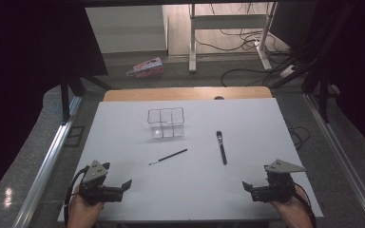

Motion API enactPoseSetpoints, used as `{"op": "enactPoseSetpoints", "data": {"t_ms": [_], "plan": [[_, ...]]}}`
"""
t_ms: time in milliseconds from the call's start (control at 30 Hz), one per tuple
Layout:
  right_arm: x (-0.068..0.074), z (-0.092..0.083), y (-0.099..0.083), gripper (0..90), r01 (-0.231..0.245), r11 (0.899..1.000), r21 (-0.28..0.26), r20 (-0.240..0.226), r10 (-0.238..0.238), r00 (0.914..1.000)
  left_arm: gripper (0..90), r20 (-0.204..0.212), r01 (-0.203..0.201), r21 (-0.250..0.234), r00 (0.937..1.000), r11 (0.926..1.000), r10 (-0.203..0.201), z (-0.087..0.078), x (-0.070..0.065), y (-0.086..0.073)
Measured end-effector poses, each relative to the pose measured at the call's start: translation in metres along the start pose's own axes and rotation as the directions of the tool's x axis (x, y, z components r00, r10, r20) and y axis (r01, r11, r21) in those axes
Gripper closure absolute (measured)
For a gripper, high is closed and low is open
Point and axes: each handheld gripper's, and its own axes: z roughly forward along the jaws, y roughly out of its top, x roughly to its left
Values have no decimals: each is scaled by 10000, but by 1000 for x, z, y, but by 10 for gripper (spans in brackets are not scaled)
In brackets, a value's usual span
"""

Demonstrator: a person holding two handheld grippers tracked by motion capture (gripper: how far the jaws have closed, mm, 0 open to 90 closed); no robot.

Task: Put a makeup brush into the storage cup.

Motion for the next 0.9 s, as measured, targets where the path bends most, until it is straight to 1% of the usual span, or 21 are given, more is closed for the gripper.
{"op": "enactPoseSetpoints", "data": {"t_ms": [167, 267, 333, 367, 400, 433, 467, 533, 567, 633, 767, 900], "plan": [[1, 1, 1, 0, 181, 9998, -29, 1, -181, 9998, 3, 237, -35, -80, 9997, 10000, 37, 1, -2, 1], [1, 1, 1, 0, 210, 9997, 86, -47, -210, 9998, 2, 234, -68, 41, 9997, 10000, 67, 3, -2, 1], [1, 1, 1, 0, 209, 9997, 102, -57, -208, 9998, 0, 56, -147, 75, 9999, 9999, 147, 3, -1, 1], [1, 1, 1, 0, 209, 9997, 102, -57, -208, 9998, 0, 56, -147, 75, 9999, 9999, 147, 3, -1, 1], [1, 1, 2, 0, 239, 9996, 131, -21, -239, 9997, 0, -139, -226, 59, 9996, 9997, 227, 3, 0, 0], [1, 1, 2, 0, 260, 9996, 143, -21, -260, 9997, 0, -213, -253, 68, 9994, 9997, 254, 2, 0, 0], [1, 1, 2, 0, 268, 9995, 155, -44, -267, 9996, 0, -213, -253, 68, 9994, 9997, 254, 2, 0, 0], [1, 2, 2, 0, 250, 9995, 182, -89, -249, 9997, 0, -394, -219, 82, 9990, 9997, 222, 1, 1, 0], [1, 2, 2, 0, 250, 9995, 182, -89, -249, 9997, 0, -394, -219, 82, 9990, 9997, 222, 1, 1, 0], [2, 3, 2, 0, 232, 9994, 243, -182, -227, 9996, 0, -389, -55, 89, 9992, 9999, 59, 1, 3, 0], [3, 4, 2, 0, 272, 9990, 349, -168, -266, 9995, 0, -442, -59, 106, 9990, 9999, 64, 1, 2, 0], [3, 5, 2, 0, 296, 9979, 575, -109, -290, 9995, 0, -444, -121, 177, 9989, 9998, 129, 1, 1, 0]]}}
